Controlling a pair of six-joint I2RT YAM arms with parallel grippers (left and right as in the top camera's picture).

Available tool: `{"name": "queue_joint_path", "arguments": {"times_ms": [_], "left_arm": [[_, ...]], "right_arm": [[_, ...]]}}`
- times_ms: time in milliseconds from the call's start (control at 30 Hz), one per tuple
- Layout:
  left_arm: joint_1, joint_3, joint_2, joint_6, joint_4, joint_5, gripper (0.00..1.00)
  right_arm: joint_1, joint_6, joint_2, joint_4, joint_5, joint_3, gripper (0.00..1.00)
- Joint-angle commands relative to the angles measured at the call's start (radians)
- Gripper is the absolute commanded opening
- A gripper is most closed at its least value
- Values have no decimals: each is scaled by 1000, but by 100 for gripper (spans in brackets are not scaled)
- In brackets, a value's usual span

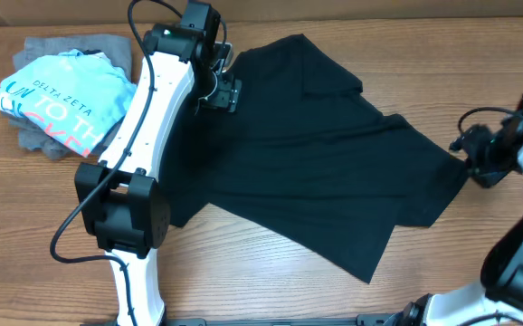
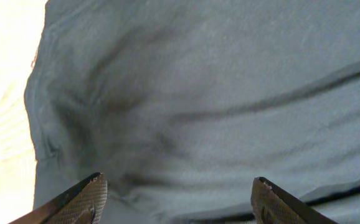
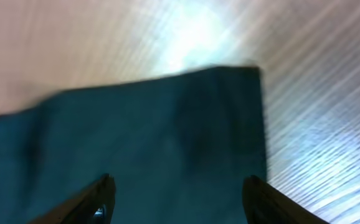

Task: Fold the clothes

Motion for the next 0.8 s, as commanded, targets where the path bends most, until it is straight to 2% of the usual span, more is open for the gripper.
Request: {"name": "queue_joint_path", "arguments": {"times_ms": [0, 100, 267, 333, 500, 567, 767], "left_arm": [[3, 0, -5, 1, -14, -11, 77], [3, 0, -5, 1, -18, -11, 76], [3, 0, -5, 1, -19, -11, 77], [3, 0, -5, 1, -19, -11, 77], [3, 0, -5, 0, -19, -11, 76], [3, 0, -5, 0, -19, -11, 76], [3, 0, -5, 0, -18, -11, 76]], "right_arm": [[4, 14, 63, 43, 89, -43, 68], [1, 56, 97, 85, 114, -70, 62], [1, 66, 166, 152, 122, -86, 41], [1, 66, 188, 166, 122, -87, 37], [0, 71, 216, 188, 127, -87, 10], [-4, 72, 216, 204, 126, -82, 4], [-77, 119, 216, 283, 140, 1, 4]]}}
